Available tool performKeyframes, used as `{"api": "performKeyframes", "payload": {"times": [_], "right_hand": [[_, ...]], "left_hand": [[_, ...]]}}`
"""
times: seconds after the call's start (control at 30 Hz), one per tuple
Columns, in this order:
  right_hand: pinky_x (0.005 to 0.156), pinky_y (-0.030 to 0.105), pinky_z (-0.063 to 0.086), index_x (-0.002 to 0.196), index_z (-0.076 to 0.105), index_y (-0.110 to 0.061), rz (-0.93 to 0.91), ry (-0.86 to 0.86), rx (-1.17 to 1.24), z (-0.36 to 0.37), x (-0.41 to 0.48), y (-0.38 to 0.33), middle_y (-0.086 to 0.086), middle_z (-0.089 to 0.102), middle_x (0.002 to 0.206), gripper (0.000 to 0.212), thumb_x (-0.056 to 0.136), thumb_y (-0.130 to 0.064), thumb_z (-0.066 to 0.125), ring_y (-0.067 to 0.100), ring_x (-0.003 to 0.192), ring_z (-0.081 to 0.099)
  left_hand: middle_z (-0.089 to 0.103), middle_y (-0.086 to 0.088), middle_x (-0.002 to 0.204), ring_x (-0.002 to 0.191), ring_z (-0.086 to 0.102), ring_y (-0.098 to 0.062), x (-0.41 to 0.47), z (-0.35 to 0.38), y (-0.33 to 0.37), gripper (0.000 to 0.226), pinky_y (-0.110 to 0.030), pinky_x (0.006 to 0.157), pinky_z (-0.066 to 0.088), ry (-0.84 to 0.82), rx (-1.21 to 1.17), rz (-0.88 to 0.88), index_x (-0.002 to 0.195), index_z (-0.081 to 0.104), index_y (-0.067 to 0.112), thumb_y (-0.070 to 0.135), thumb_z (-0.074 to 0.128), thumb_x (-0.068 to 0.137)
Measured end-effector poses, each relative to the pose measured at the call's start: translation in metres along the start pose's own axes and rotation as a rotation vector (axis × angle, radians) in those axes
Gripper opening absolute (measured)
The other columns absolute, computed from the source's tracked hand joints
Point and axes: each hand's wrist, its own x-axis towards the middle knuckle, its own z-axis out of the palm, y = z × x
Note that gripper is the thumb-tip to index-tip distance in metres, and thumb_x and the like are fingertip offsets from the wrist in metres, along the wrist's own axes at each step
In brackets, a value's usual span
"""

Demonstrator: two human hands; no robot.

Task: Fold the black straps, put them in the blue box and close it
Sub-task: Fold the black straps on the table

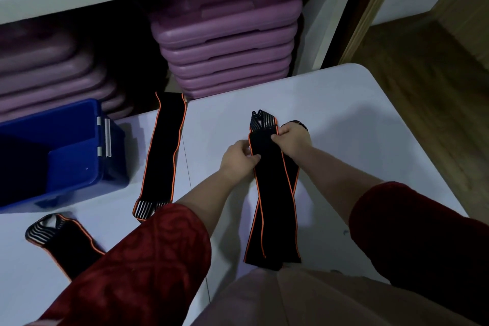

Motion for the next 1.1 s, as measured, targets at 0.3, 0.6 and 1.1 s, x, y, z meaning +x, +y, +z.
{"api": "performKeyframes", "payload": {"times": [0.3,0.6,1.1], "right_hand": [[0.064,0.044,0.061,0.094,0.058,-0.022,0.078,-0.024,0.764,-0.032,-0.030,0.009,0.011,0.069,0.097,0.009,0.086,-0.023,0.063,0.027,0.091,0.069],[0.043,0.023,0.049,0.099,0.056,-0.016,0.017,0.031,0.892,-0.070,-0.053,0.003,0.004,0.064,0.075,0.008,0.092,-0.013,0.057,0.013,0.057,0.061],[0.045,0.028,0.055,0.104,0.054,-0.022,0.116,0.019,0.699,-0.053,-0.068,0.010,0.006,0.063,0.082,0.027,0.089,0.000,0.052,0.016,0.064,0.062]], "left_hand": [[0.069,-0.008,0.097,0.083,0.066,-0.015,-0.039,0.002,0.008,0.054,-0.019,0.071,0.048,-0.132,-0.387,-0.031,0.127,0.044,0.024,0.029,0.072,0.082],[0.043,0.006,0.050,0.046,0.044,-0.006,-0.094,0.014,-0.021,0.034,-0.016,0.051,0.043,-0.354,-0.351,-0.058,0.061,0.046,0.016,0.009,0.058,0.092],[0.052,0.006,0.069,0.065,0.050,-0.014,-0.132,0.012,-0.037,0.006,-0.022,0.064,0.042,-0.136,-0.043,0.081,0.093,0.054,0.018,0.019,0.059,0.089]]}}
